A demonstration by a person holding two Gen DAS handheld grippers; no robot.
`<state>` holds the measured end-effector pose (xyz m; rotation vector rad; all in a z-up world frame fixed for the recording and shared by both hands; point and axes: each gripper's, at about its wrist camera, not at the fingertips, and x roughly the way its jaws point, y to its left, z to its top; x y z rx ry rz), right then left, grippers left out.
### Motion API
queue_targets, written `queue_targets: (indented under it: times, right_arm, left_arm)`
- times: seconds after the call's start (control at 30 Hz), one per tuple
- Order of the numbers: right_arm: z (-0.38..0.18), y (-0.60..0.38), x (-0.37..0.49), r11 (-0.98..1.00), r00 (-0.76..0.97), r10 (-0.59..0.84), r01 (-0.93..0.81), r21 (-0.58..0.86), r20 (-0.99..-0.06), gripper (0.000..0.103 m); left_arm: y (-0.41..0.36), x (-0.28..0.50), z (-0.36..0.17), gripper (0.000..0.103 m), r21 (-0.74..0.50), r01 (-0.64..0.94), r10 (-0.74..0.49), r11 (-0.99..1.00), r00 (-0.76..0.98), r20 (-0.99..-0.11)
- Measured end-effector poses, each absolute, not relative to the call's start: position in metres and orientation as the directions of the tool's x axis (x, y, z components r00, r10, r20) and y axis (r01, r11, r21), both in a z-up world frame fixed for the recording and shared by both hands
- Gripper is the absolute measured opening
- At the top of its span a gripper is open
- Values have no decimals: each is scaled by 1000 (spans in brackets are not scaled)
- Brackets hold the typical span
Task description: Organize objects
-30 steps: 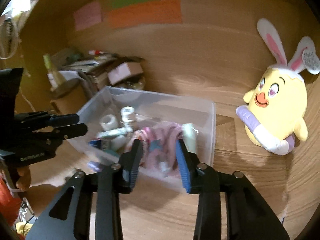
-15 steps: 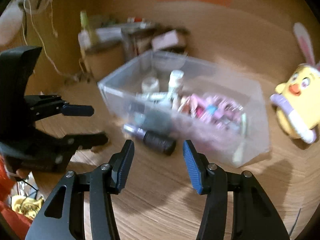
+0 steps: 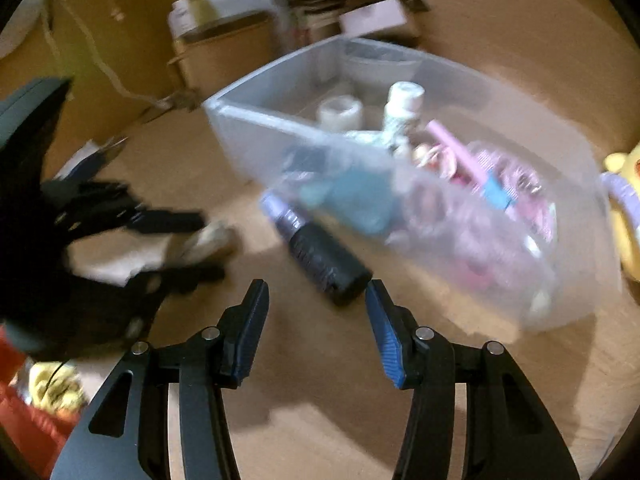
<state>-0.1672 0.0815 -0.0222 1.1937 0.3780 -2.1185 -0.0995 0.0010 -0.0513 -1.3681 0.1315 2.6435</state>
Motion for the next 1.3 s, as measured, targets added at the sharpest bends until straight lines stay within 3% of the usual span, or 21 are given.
queue_targets:
  times: [0.13, 0.37, 0.43, 0.47, 0.5, 0.87, 1.3]
  right_arm:
    - [-15, 79, -157, -733, -406, -394, 680, 16, -825, 47]
    - [-25, 51, -178, -708, -356, -386, 706, 25, -851, 47]
    - [-32, 47, -180, -699, -319, -401, 712, 63, -859, 38]
    - [-31, 48, -177, -699, -333, -404, 713, 53, -852, 26]
    - [-30, 49, -174, -691, -323, -409, 720, 59, -853, 23]
    - [19, 86, -140, -748, -503, -428, 664, -18, -751, 23]
    - [90, 138, -157, -856, -668, -443, 514, 58, -598, 24]
  left_arm:
    - [-3, -99, -52, 23, -2, -174, 103, -985, -576, -811]
    - [-7, -92, -50, 23, -24, -162, 115, -986, -579, -807]
    - [-9, -88, -49, 23, -18, -160, 110, -987, -585, -803]
    - [-9, -87, -47, 23, -13, -158, 105, -987, -589, -802]
    - [-9, -86, -46, 23, -11, -156, 102, -988, -593, -799]
    - [-6, -84, -6, 23, -48, -151, 139, -987, -681, -719]
    - [0, -105, 62, 23, -67, -127, 142, -990, -796, -589]
